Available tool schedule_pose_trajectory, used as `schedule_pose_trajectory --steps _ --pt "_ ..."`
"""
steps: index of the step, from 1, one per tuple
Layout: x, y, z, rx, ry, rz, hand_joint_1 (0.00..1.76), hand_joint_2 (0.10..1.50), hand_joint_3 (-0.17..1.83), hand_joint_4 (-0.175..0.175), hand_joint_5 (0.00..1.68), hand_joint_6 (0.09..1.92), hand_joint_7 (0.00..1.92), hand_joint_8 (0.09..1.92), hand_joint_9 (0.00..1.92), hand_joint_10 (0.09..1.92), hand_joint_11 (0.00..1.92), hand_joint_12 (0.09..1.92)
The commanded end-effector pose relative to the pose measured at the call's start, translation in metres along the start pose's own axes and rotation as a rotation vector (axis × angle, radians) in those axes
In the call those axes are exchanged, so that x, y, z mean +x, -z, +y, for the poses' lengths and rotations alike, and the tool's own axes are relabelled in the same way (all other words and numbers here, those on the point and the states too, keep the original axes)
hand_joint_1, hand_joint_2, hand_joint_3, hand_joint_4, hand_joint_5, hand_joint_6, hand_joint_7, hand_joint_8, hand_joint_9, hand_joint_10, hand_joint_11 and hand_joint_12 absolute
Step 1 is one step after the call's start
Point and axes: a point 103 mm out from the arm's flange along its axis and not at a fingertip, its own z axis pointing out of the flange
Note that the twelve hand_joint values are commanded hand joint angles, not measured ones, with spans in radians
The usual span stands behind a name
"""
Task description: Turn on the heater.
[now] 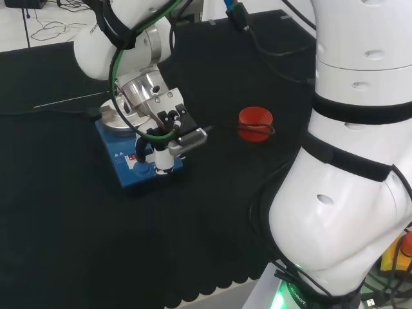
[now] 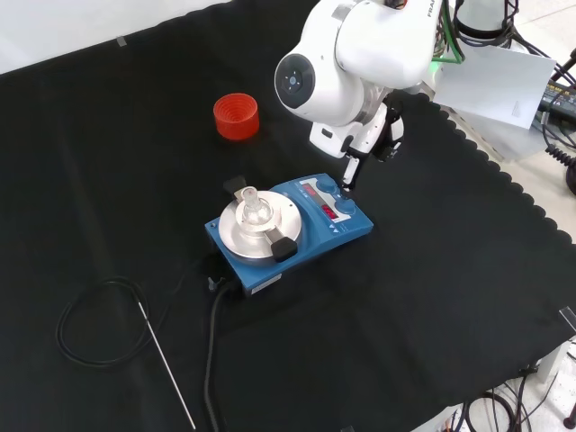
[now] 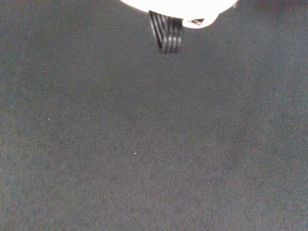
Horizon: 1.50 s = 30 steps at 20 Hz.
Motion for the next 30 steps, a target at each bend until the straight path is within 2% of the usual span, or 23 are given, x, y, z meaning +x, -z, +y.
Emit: schedule_pose_trajectory --steps 1,30 --pt "-0.005 -0.001 0.002 -0.001 0.003 0.011 1.38 0.73 0.94 -0.023 0.28 0.34 1.43 1.59 1.51 1.5 1.16 1.37" --pt "-0.002 -0.007 0.013 0.025 0.007 0.007 1.38 0.72 0.94 -0.024 0.31 0.32 1.43 1.59 1.51 1.5 1.16 1.37"
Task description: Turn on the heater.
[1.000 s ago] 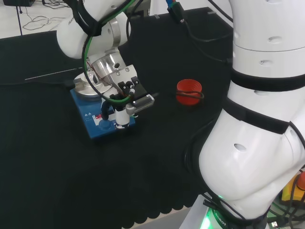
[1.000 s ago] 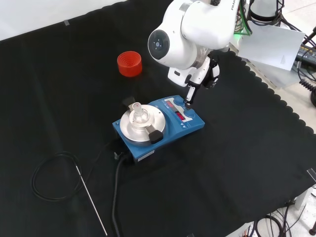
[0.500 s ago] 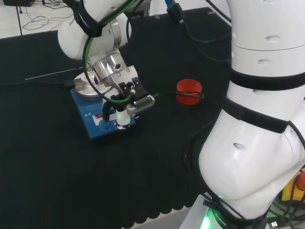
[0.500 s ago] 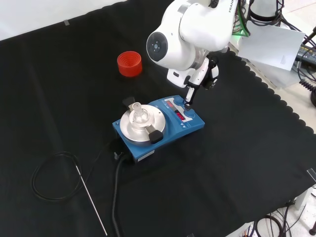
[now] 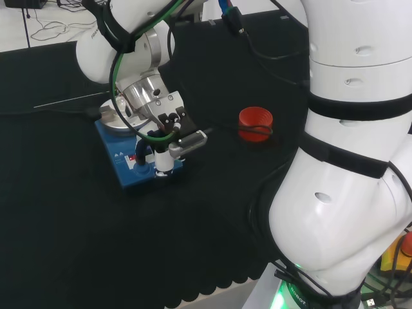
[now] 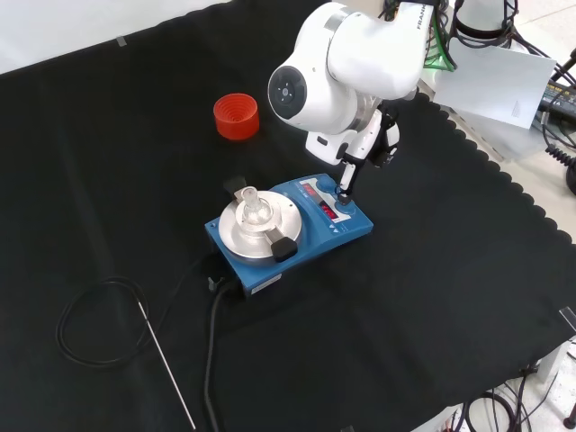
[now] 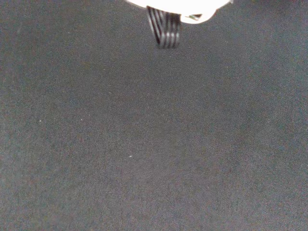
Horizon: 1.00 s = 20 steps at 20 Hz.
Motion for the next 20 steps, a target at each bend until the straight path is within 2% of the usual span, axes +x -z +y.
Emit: schedule_pose_trajectory --steps 1,9,20 --pt "0.002 -0.001 0.001 0.004 -0.003 -0.003 1.38 0.72 0.94 -0.024 0.31 0.32 1.43 1.59 1.51 1.5 1.16 1.37" --pt "-0.003 0.0 -0.003 0.005 -0.006 -0.001 1.38 0.72 0.94 -0.024 0.33 0.33 1.43 1.59 1.51 1.5 1.16 1.37" --pt "-0.021 0.03 -0.032 -0.075 -0.029 0.023 1.38 0.72 0.95 -0.025 0.34 0.34 1.43 1.59 1.51 1.5 1.16 1.37"
